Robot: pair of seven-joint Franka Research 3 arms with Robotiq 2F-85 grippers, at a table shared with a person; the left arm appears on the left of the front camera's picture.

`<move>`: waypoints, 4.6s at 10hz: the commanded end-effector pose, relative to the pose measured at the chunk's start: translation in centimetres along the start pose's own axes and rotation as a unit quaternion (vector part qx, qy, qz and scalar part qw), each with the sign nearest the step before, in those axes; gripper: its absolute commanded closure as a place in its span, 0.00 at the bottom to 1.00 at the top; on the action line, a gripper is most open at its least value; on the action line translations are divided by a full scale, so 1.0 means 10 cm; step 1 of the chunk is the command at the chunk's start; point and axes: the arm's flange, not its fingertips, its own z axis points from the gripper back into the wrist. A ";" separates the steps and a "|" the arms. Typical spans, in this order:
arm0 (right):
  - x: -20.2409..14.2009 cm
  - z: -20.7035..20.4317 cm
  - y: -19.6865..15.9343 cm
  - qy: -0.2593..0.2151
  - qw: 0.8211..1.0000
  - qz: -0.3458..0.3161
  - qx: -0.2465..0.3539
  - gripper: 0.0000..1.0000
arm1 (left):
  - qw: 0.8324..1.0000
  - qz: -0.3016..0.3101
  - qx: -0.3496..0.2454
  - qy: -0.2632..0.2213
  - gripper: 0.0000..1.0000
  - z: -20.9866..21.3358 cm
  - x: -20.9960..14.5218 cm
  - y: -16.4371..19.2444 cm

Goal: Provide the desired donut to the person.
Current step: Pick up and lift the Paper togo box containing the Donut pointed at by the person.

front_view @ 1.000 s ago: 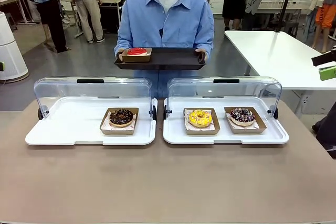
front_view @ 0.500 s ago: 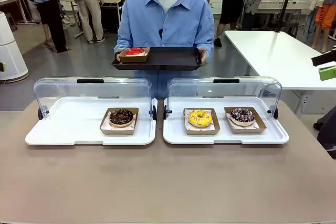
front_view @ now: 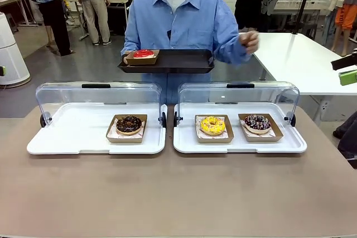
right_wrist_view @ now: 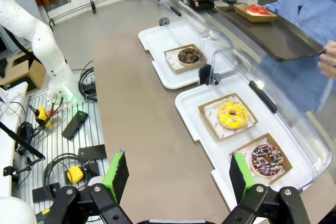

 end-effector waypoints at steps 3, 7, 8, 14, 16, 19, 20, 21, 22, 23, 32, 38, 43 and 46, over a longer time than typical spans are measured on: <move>0.01 -0.02 -0.02 -0.016 1.000 0.006 0.003 0.00 | 1.000 0.001 0.008 0.001 0.00 0.00 -0.01 0.00; 0.01 -0.02 -0.02 -0.016 1.000 0.006 0.003 0.00 | 1.000 0.001 0.008 0.001 0.00 0.00 -0.01 0.00; 0.01 -0.02 -0.02 -0.016 1.000 0.006 0.003 0.00 | 1.000 0.001 0.008 0.001 0.00 0.00 -0.01 0.00; 0.01 -0.02 -0.02 -0.016 1.000 0.006 0.003 0.00 | 1.000 0.001 0.008 0.001 0.00 0.00 -0.01 0.00; 0.01 -0.02 -0.02 -0.016 1.000 0.006 0.003 0.00 | 1.000 0.001 0.008 0.001 0.00 0.00 -0.01 0.00; 0.04 -0.03 -0.02 0.047 0.999 0.025 0.004 0.00 | 1.000 0.001 0.008 0.001 0.00 0.00 -0.01 0.00; 0.10 -0.08 -0.07 0.117 0.992 0.038 0.028 0.00 | 1.000 0.001 0.008 0.001 0.00 0.00 -0.01 0.00; 0.20 -0.16 -0.14 0.195 0.979 0.051 0.043 0.00 | 1.000 0.001 0.008 0.001 0.00 0.00 -0.01 0.00; 0.30 -0.25 -0.18 0.252 0.963 0.079 0.049 0.00 | 1.000 0.001 0.008 0.001 0.00 0.00 -0.01 0.00; 0.35 -0.37 -0.21 0.307 0.944 0.110 0.050 0.00 | 1.000 0.001 0.008 0.001 0.00 0.00 -0.01 0.00; -0.15 -1.60 -0.85 0.364 0.909 0.206 -0.011 0.00 | 1.000 0.001 0.008 0.001 0.00 0.00 -0.01 0.00; -0.16 -1.65 -0.86 0.379 0.904 0.198 -0.010 0.00 | 1.000 0.001 0.008 0.001 0.00 0.00 -0.01 0.00; -0.16 -1.65 -0.86 0.379 0.904 0.198 -0.010 0.00 | 1.000 0.001 0.008 0.001 0.00 0.00 -0.01 0.00; -0.25 -1.76 -0.86 0.395 0.899 0.191 -0.009 0.00 | 1.000 0.001 0.008 0.001 0.00 0.00 -0.01 0.00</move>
